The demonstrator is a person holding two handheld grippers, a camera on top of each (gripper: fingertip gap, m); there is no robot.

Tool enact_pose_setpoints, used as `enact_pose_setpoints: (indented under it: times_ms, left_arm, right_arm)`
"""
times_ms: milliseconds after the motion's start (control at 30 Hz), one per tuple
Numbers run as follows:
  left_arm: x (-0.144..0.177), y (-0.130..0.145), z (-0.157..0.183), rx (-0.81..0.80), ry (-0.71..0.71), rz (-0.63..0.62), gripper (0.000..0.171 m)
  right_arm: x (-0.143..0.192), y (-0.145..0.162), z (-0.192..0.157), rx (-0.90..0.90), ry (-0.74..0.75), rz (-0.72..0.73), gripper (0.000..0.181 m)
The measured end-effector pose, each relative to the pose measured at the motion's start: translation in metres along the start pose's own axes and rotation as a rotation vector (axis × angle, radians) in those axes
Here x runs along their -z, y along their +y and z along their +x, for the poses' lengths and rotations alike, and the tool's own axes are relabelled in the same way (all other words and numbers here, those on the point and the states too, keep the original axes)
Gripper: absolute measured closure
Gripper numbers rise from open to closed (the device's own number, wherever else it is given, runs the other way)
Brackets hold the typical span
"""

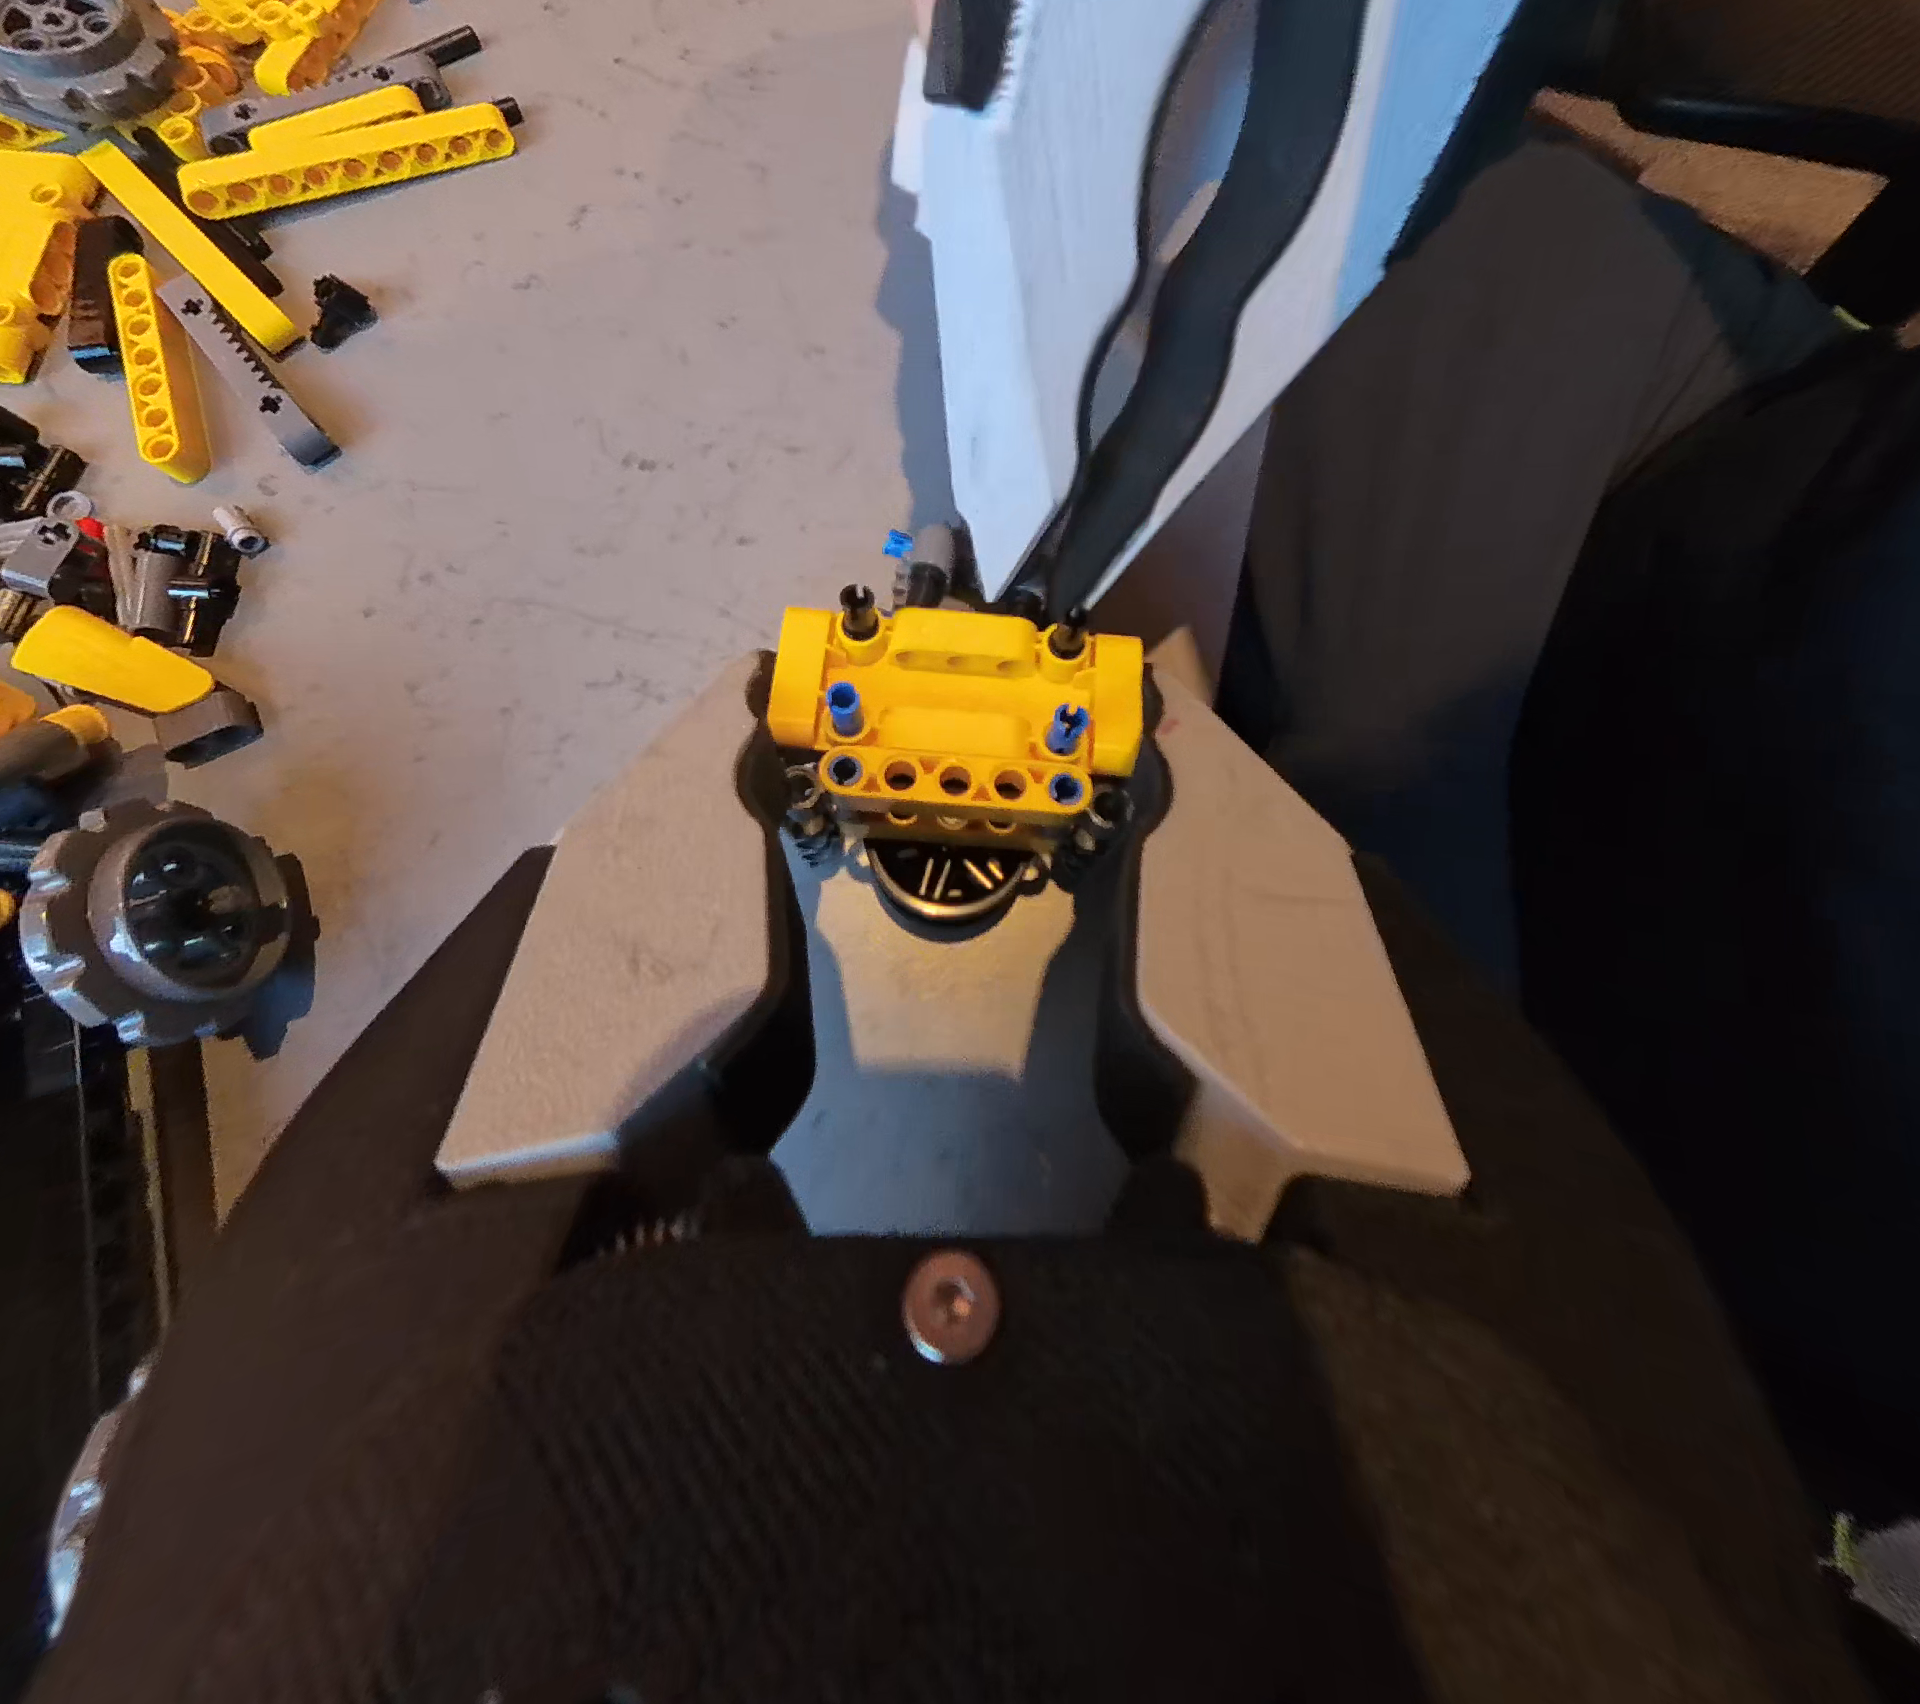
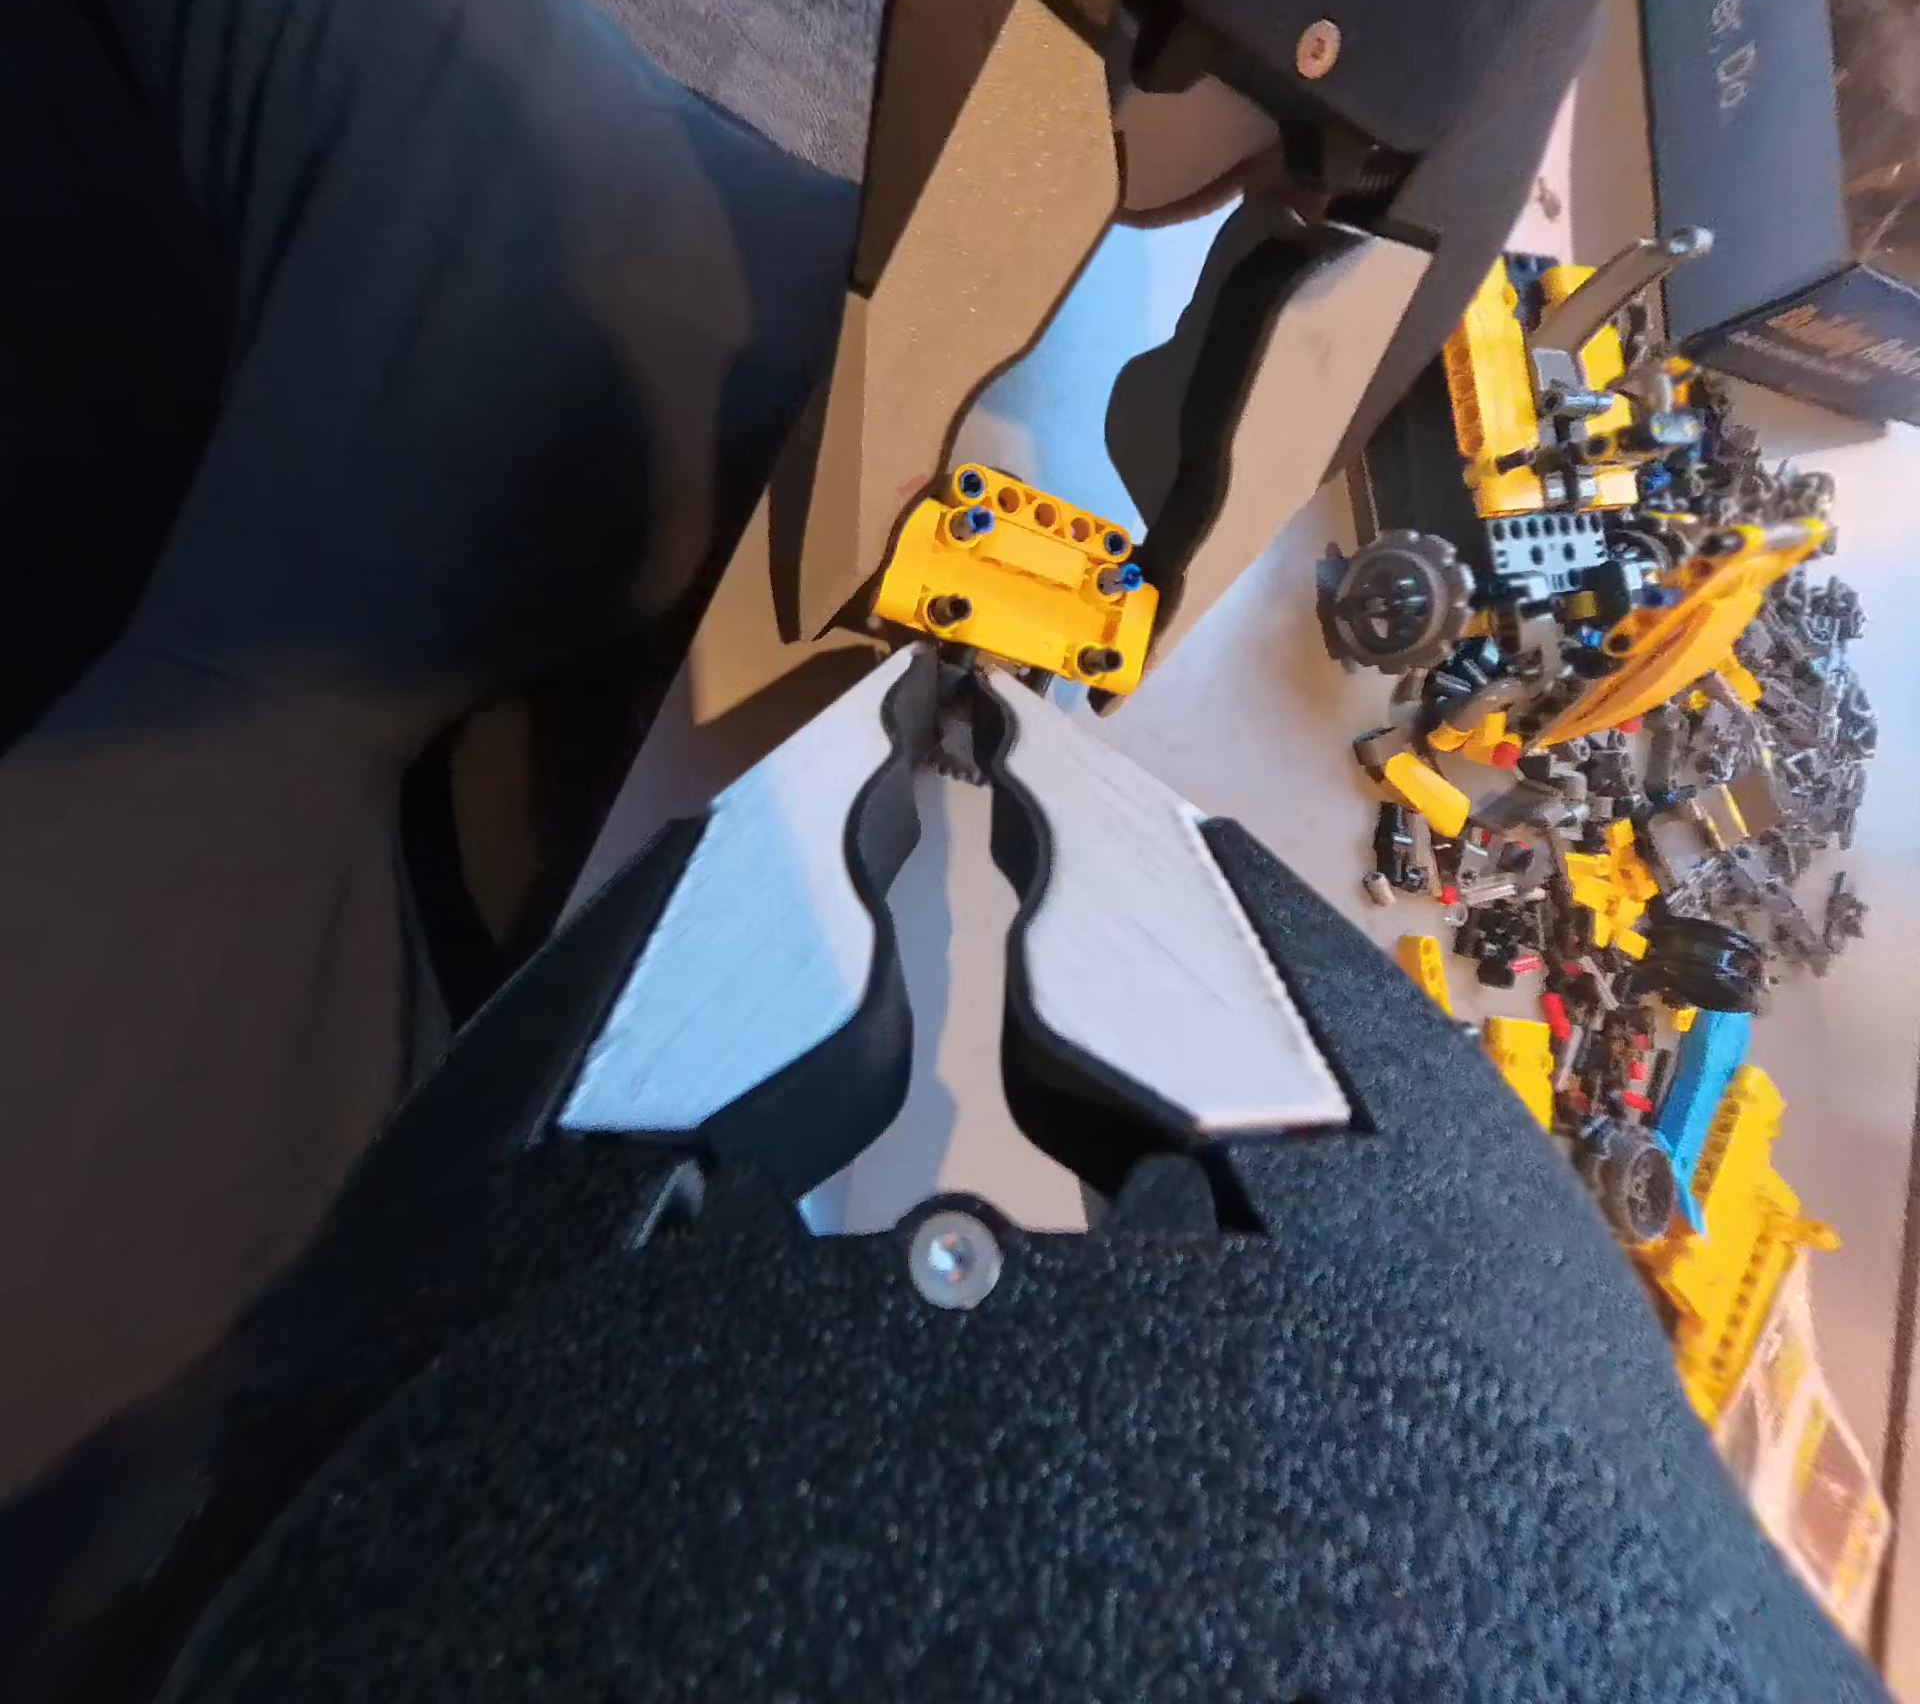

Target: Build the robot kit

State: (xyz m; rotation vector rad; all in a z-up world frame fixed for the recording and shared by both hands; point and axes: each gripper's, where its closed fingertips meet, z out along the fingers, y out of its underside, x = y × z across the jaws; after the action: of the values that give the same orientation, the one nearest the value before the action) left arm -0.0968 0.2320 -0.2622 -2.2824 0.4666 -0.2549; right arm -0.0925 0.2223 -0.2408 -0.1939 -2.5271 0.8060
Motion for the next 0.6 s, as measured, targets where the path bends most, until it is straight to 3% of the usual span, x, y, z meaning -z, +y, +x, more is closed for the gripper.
enact_pose_setpoints:
  times_ms: [233, 600]
  left_arm:
    - [0.001, 0.000, 0.001, -0.015, 0.033, 0.015, 0.106]
    - [0.001, -0.002, -0.002, -0.007, 0.023, 0.051, 0.106]
  right_arm:
    - [-0.002, -0.003, 0.000, -0.001, -0.042, 0.077, 0.177]
    - [0.007, -0.002, 0.008, -0.054, 0.117, 0.187, 0.171]
